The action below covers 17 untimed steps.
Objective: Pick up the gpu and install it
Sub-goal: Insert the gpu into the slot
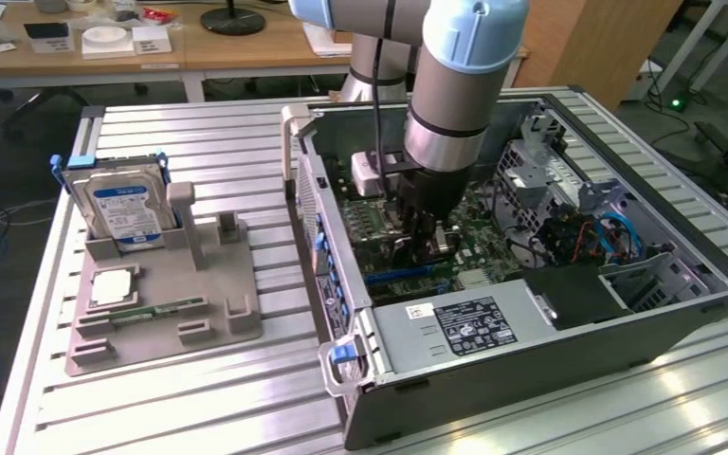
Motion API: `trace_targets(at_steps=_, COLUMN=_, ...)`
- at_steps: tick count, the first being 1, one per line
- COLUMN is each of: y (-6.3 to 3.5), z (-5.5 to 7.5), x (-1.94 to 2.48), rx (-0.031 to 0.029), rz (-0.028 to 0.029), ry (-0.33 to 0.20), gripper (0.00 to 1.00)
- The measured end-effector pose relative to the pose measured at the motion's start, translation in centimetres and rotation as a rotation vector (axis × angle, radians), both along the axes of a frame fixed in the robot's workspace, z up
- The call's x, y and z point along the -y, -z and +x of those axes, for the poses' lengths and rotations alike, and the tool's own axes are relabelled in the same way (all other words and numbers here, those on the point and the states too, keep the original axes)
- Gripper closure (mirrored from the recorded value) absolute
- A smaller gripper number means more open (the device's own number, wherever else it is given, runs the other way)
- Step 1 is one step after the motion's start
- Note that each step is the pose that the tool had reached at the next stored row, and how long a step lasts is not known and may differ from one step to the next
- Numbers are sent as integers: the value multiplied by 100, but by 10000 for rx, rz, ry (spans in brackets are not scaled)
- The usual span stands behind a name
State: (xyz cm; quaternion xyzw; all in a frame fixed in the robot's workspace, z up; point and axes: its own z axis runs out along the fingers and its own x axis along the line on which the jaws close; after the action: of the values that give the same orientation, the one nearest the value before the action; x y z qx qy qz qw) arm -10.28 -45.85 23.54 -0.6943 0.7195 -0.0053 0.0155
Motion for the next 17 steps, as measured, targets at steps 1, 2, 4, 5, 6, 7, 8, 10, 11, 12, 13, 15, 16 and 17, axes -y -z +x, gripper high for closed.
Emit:
trace_targets(at_steps=1, y=0, z=0, x=0, rx=0, rz=0, ry=0, gripper=72)
trace_targets(at_steps=2, y=0, z=0, x=0, rx=0, rz=0, ry=0, gripper=72)
trace_targets(at_steps=4, y=2, z=0, x=0, rx=0, rz=0, ry=0, gripper=72)
trace_targets(at_steps=5, y=3, z=0, x=0, rx=1, rz=1, ry=0, gripper=72)
trace_targets(at_steps=6, y=5, z=0, x=0, rx=0, rz=1, ry=0, gripper=72)
trace_targets(at_steps=7, y=8, z=0, x=0, rx=1, rz=2, ry=0, gripper=72)
trace_targets(at_steps=8, y=13, z=1, x=-1, rx=2, rz=4, ry=0, gripper=72)
trace_targets(at_steps=10, y=21, z=0, x=-1, rx=0, rz=1, ry=0, gripper=72)
trace_targets(at_steps=11, y=24, z=0, x=0, rx=0, rz=-1, ry=0, gripper=72)
trace_targets(at_steps=12, y=24, z=0, x=0, rx=-1, rz=-2, ry=1, gripper=72)
trace_targets(at_steps=13, y=26, z=0, x=-1, rx=1, rz=1, ry=1, gripper=72)
trace_targets(at_steps=15, y=26, z=0, x=-1, rx=0, rz=-1, ry=1, gripper=72)
trace_targets(at_steps=16, y=26, z=0, x=-1, rx=0, rz=-1, ry=1, gripper=72)
trace_targets(at_steps=17, y=29, z=0, x=-1, rx=1, rz=0, ry=1, gripper=72)
